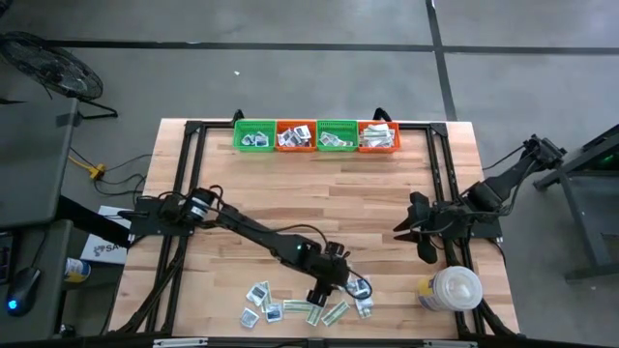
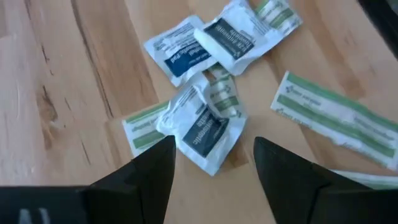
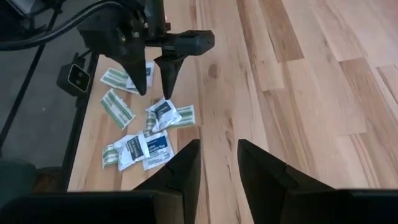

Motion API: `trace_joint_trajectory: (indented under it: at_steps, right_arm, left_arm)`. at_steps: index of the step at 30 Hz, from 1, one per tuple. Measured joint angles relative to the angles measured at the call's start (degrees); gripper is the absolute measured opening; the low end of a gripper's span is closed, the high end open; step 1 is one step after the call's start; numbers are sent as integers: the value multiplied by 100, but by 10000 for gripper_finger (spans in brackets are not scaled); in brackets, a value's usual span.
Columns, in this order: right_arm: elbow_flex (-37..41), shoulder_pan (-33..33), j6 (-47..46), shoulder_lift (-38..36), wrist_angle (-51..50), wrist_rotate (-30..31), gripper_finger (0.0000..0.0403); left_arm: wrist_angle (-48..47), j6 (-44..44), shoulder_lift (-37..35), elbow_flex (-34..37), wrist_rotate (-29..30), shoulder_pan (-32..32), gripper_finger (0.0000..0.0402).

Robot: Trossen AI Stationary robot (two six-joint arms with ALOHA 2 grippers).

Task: Pick & Place First Aid Supplies
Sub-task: Put the gray towelette pack in the left orange bin

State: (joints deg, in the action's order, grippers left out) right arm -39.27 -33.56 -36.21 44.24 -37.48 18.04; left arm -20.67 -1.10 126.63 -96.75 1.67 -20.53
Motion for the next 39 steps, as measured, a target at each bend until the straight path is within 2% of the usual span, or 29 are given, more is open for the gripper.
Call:
trace_joint_trajectory:
  at_steps: [4, 8, 14, 20, 26, 32, 39]
  right_arm:
    - [0, 0, 2, 0, 3, -6, 99]
    - [0, 2, 5, -1, 3, -16, 99]
    - [0, 2, 21, 1, 1, -17, 99]
    - [0, 2, 38, 1, -3, -38, 99]
    - [-2, 2, 28, 4, 7, -58, 99]
    - [-2, 2, 25, 4, 10, -49, 99]
    - [-2, 3, 30, 4, 10, -6, 99]
  left_arm:
    - [-113, 450, 0, 2, 70, -11, 213]
    - [-99, 1301, 0, 2, 77, 75, 213]
    - [-120, 2392, 86, -1, -629, 277, 213]
    - [334, 3131, 326, -19, -1824, 484, 213]
    - [391, 3450, 468, -13, -2051, 527, 213]
    - [317, 3392, 542, -20, -1795, 442, 213]
    - [67, 2624, 555, -13, -339, 204, 213]
